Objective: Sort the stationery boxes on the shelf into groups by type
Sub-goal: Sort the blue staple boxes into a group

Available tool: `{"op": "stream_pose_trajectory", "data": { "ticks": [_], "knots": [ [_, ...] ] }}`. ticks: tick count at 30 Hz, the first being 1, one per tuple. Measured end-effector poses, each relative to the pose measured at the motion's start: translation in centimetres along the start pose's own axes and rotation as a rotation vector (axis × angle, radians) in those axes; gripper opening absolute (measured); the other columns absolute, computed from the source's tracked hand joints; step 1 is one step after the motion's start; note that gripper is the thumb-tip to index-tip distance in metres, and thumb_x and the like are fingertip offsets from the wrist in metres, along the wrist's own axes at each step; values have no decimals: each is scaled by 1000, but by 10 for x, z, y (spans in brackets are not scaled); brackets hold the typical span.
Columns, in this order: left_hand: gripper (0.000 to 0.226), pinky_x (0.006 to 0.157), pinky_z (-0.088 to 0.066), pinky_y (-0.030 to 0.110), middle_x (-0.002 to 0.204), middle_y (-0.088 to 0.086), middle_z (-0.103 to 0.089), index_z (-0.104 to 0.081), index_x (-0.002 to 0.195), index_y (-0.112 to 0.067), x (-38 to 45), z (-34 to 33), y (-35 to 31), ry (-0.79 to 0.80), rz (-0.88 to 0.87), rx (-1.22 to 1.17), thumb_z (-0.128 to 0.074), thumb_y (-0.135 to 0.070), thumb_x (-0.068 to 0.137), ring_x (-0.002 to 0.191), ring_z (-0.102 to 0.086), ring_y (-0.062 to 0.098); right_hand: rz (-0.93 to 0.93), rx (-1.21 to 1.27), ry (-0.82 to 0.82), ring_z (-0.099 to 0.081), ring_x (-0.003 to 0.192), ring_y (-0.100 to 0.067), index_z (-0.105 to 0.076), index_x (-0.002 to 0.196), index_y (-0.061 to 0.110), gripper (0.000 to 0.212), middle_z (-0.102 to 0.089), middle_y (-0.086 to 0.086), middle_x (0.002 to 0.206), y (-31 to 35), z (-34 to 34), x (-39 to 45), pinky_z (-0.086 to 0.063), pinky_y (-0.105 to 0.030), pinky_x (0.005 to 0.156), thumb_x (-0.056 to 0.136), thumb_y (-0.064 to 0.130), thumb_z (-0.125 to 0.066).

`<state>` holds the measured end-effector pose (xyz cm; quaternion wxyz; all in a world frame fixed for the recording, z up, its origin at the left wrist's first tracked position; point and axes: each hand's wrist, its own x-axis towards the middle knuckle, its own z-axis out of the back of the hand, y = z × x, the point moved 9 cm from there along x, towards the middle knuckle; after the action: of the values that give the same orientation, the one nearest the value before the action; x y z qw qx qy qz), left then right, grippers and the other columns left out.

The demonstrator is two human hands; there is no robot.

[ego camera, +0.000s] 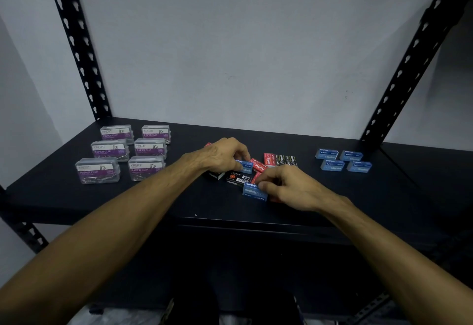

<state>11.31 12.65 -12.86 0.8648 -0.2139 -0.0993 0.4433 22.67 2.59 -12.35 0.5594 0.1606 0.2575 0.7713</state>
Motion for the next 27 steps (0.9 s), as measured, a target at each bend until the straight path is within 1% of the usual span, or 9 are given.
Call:
{"op": "stream_pose_trajectory", "data": {
  "ticks": [3, 5, 7, 12, 16, 18, 21, 24, 27],
  "knots": [
    [23, 90, -55, 36, 111, -3, -69, -69, 113, -20, 1, -1, 0, 10, -6, 0, -70, -19, 90, 100, -64, 12, 1, -37, 32, -62, 83, -3, -70, 110, 28, 19, -68, 12, 91, 0, -2, 2, -48, -21, 73, 93, 35, -66],
    [22, 89, -55, 35, 111, -3, -70, -70, 112, -20, 0, -1, -1, 8, -11, 11, -70, -20, 90, 99, -65, 11, 12, -104, 46, -63, 85, -4, -70, 111, 29, 24, -68, 11, 95, 0, -4, 4, -52, -26, 77, 89, 35, -71],
    [22, 88, -55, 33, 112, -2, -70, -69, 113, -20, 0, -1, -2, 5, -16, 26, -69, -21, 90, 98, -64, 10, 20, -154, 47, -63, 88, -4, -69, 113, 29, 28, -68, 11, 100, 1, -5, 4, -53, -26, 79, 86, 34, -74],
    [23, 84, -52, 28, 115, -3, -67, -68, 115, -19, -1, -1, -4, 16, -11, 34, -68, -21, 92, 99, -61, 10, 30, -174, 39, -60, 78, -2, -68, 105, 31, 18, -66, 13, 91, 4, -5, 3, -45, -17, 65, 88, 25, -72],
    [22, 81, -48, 25, 111, -5, -66, -68, 114, -18, -3, -1, -5, 4, -7, 28, -67, -19, 92, 97, -60, 9, 36, -132, -5, -64, 77, -10, -70, 108, 28, 20, -66, 5, 87, 9, 5, -1, -55, -28, 69, 89, 21, -69],
    [23, 78, -44, 22, 105, -8, -63, -68, 115, -17, -4, 0, -5, 0, -5, 24, -66, -19, 93, 95, -59, 8, 50, -113, -46, -64, 74, -11, -69, 108, 27, 21, -66, 4, 85, 12, 11, -1, -54, -26, 65, 88, 19, -69],
    [22, 75, -42, 21, 101, -10, -61, -68, 114, -17, -4, -1, -6, -1, -12, 34, -67, -20, 92, 93, -59, 8, 70, -103, -67, -63, 76, -10, -67, 113, 25, 25, -65, 6, 88, 16, 12, 1, -51, -21, 64, 88, 19, -70],
    [20, 81, -48, 26, 103, -10, -63, -69, 112, -20, -4, -1, -5, 1, -9, 37, -68, -24, 92, 98, -60, 10, 78, -32, -81, -63, 80, -10, -65, 115, 26, 28, -65, 7, 91, 19, 9, 5, -53, -23, 66, 88, 21, -72],
    [21, 89, -49, 31, 110, -8, -63, -69, 112, -20, -5, -1, -7, 5, -9, 47, -67, -25, 92, 104, -58, 11, 83, 24, -89, -63, 76, -8, -66, 112, 26, 27, -66, 6, 90, 18, 2, 9, -54, -24, 67, 86, 22, -75]
  ]
}}
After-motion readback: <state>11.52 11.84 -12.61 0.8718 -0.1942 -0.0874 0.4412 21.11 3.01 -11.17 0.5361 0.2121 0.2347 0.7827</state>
